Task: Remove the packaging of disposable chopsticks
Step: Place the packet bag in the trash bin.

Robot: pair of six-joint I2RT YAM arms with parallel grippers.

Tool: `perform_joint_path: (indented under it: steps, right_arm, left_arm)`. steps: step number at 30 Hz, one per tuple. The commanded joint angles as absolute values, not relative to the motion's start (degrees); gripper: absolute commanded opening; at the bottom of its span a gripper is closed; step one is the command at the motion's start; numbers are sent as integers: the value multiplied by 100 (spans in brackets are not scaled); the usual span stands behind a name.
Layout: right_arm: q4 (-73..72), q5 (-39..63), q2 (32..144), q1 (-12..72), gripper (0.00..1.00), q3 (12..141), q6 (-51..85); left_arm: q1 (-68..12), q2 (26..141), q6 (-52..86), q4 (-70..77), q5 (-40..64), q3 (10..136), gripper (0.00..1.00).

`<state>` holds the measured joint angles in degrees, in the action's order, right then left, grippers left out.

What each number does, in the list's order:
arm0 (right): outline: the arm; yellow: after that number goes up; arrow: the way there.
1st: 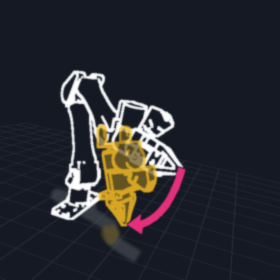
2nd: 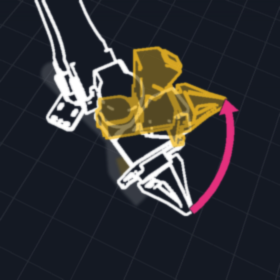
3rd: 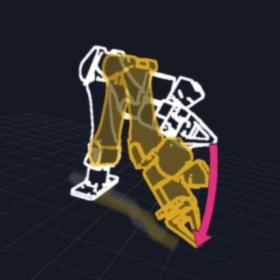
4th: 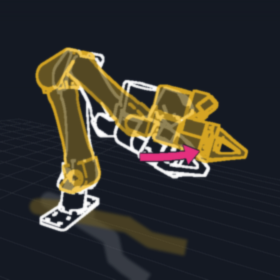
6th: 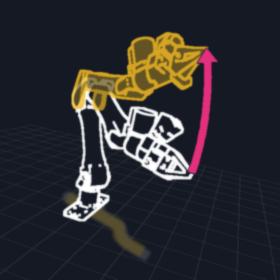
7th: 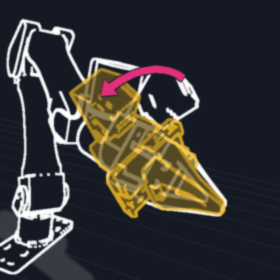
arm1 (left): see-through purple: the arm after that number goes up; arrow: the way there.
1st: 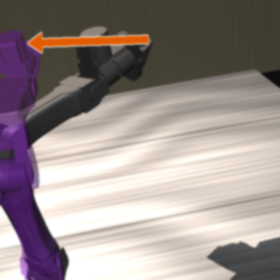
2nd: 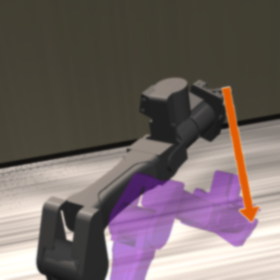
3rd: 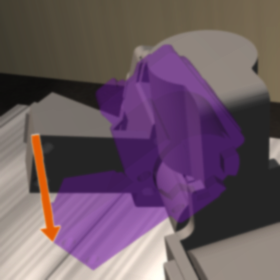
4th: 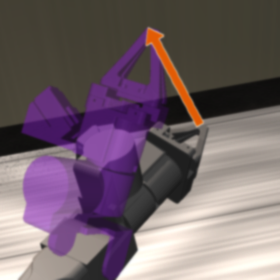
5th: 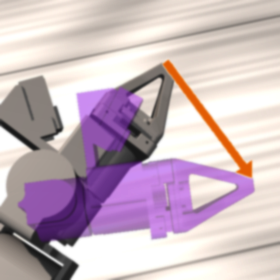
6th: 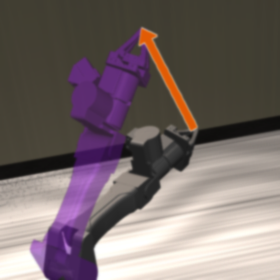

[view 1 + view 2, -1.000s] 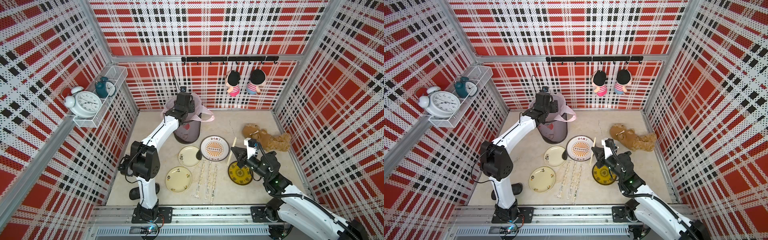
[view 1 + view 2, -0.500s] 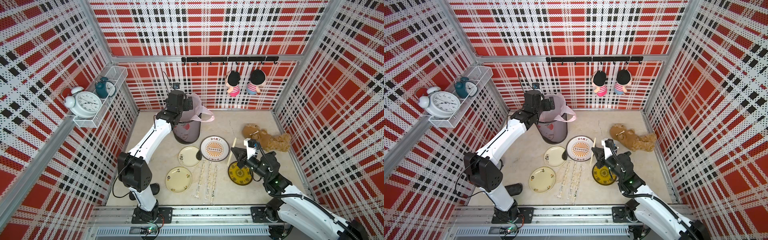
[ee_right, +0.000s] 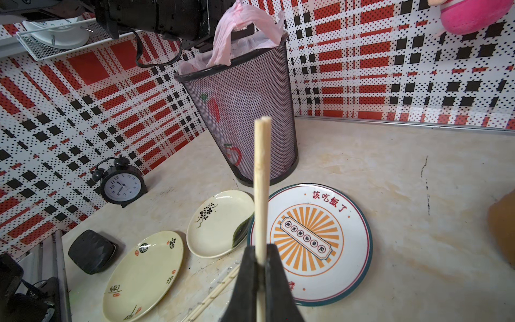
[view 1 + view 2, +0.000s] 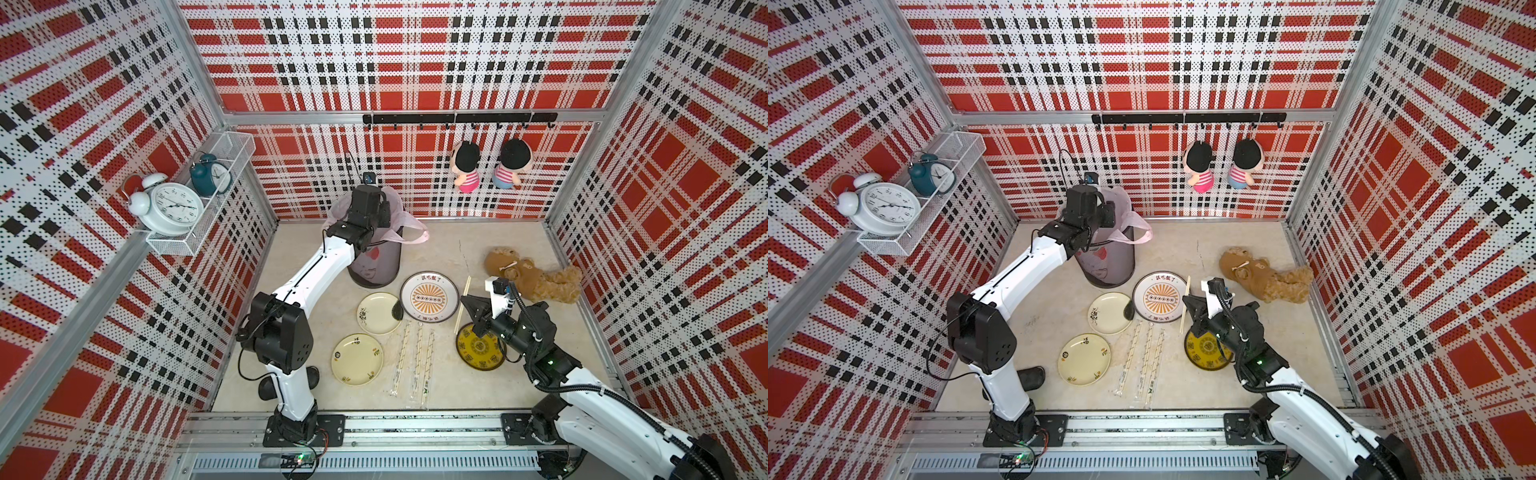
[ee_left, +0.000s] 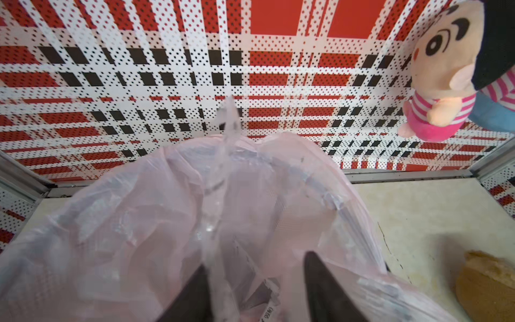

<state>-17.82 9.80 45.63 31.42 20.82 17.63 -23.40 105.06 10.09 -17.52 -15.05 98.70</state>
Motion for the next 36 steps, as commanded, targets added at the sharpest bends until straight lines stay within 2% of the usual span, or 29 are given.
perform_joint_path:
  steps: [1, 3, 6, 9, 16, 22, 31, 36]
  right_arm:
    - [-1834, 888, 4562, 3103, 0, 2052, 1672]
    - [-1828, 883, 4569, 3102, 0, 2056, 1666]
    - [-1833, 892, 4570, 3103, 0, 2054, 1670]
    - [-1839, 887, 4579, 3099, 0, 2065, 1665]
    - [-1840, 905, 4623, 3100, 0, 2083, 1661]
    - [-1828, 902, 4600, 3104, 0, 2074, 1659]
    - [-1857, 861, 4618, 3103, 0, 2056, 1635]
    - [-1856, 873, 4618, 3102, 0, 2043, 1635]
  left_arm:
    - [-2312, 10460, 1074, -1844, -1677, 10031, 94]
    - [-2328, 10438, 1116, -2009, -2106, 10066, 100]
    - [-2316, 10528, 1158, -2562, -2912, 10304, 98]
    - [-2187, 10542, 1200, -2803, -3188, 10398, 98]
    - [-1971, 10550, 1169, -2774, -2869, 10342, 98]
    - [-1855, 10797, 1230, -2918, -3220, 10467, 98]
    - [-1960, 10999, 1158, -2839, -2652, 10441, 98]
    - [-1969, 11054, 1151, -2848, -2741, 10607, 98]
